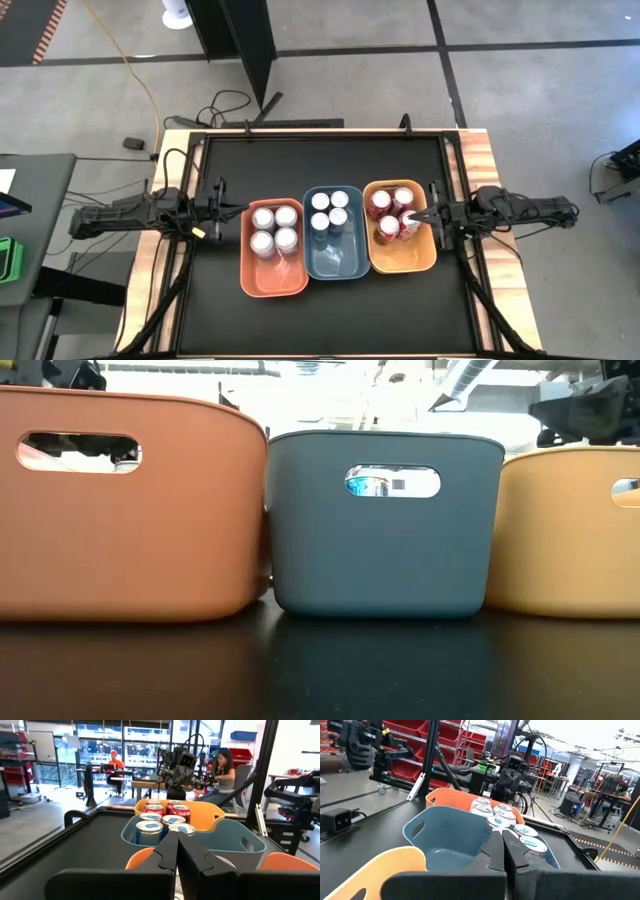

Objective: Sort soda cans
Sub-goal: Return to Home Position

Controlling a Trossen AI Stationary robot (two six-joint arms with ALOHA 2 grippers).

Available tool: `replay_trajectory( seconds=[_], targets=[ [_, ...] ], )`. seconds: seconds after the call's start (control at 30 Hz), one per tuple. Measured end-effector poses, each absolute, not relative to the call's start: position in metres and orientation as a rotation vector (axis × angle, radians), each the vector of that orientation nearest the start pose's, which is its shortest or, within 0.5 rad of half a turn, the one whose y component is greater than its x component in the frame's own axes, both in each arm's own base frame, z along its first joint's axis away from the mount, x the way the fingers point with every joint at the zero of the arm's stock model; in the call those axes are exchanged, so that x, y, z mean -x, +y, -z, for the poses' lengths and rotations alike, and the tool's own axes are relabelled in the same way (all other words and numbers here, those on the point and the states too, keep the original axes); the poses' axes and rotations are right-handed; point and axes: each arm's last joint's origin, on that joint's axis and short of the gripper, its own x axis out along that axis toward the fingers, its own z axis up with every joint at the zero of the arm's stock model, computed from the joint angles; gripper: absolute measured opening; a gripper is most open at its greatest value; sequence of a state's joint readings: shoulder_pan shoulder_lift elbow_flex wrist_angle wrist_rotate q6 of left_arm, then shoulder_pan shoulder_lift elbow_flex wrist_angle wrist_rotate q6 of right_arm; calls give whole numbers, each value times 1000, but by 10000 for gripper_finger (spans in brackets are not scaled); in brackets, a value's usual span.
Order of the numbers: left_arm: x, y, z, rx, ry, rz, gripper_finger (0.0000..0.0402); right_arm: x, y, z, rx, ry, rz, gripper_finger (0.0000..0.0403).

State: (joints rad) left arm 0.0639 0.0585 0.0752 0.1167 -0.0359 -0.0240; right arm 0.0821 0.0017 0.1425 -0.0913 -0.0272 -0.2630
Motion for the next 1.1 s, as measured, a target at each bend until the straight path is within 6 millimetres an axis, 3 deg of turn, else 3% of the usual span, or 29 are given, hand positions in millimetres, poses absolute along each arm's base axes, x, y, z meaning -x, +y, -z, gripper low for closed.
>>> replay_trajectory(
  seconds=[0.43,0.77,1.1],
  targets=[
    [-95,6,-181,5,-75,-59,0,-87,8,-197,235,-27,-108,0],
    [-97,5,-174,17,-79,-41,0,-97,9,-169,179,-38,-104,0],
    [-97,2,-172,23,-65,-54,0,-97,9,-168,167,-40,-102,0]
  ],
)
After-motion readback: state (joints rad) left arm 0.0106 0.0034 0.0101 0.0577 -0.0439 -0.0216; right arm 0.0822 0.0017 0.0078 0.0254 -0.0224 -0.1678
